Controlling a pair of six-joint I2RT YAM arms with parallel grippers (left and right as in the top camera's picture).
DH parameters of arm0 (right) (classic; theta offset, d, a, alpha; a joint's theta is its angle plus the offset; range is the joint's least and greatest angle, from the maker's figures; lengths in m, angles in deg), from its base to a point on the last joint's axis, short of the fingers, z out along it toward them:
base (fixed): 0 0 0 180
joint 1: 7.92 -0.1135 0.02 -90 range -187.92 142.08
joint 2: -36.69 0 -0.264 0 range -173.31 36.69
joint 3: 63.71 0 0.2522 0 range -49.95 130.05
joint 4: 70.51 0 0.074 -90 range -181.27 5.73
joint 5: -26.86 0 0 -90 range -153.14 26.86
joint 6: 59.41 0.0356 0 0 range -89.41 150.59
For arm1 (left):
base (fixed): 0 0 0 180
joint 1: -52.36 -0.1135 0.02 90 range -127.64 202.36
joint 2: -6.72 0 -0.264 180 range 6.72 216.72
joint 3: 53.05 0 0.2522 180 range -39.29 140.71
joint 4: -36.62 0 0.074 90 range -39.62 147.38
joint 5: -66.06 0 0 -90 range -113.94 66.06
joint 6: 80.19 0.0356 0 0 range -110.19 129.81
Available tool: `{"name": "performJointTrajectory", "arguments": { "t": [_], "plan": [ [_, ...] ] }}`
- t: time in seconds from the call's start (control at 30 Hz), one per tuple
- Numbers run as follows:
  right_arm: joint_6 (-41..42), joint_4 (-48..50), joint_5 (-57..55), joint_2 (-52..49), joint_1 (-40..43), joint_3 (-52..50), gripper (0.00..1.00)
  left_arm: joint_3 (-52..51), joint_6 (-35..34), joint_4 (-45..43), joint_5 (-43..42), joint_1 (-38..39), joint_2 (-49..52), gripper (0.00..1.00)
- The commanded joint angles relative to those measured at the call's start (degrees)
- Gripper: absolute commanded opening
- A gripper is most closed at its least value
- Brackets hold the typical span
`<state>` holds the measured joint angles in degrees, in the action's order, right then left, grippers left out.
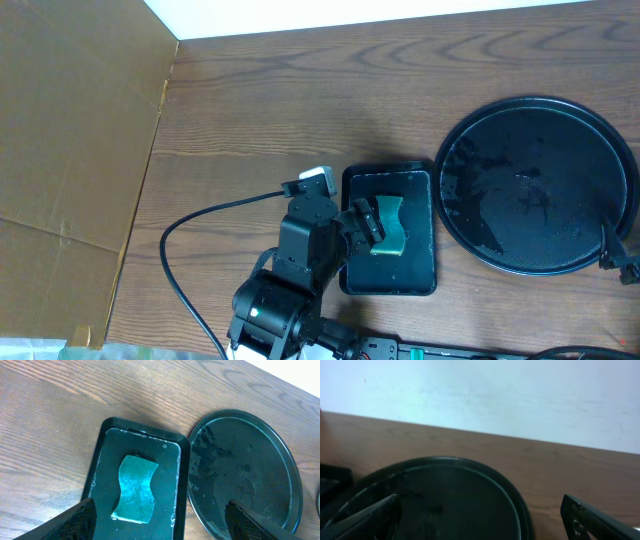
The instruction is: Clean dirty plates on tray and stack at the side
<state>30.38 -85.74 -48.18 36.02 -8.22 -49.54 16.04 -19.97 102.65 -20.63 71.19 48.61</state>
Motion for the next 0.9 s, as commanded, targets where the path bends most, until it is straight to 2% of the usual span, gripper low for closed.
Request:
{"name": "performJointTrajectory", "arguments": {
  "t": [0.0,0.87],
  "plan": [
    [1.9,-0.6,-1.6,0.4,-0.6,-0.1,0.99,1.2,0.2,0.0,0.1,-0.3,-0.1,0.83],
    [1.9,-1.7,-1.6,0.4,-0.5,-0.1,0.99,0.7,0.2,0.0,0.1,-0.3,-0.2,0.82]
  ]
}}
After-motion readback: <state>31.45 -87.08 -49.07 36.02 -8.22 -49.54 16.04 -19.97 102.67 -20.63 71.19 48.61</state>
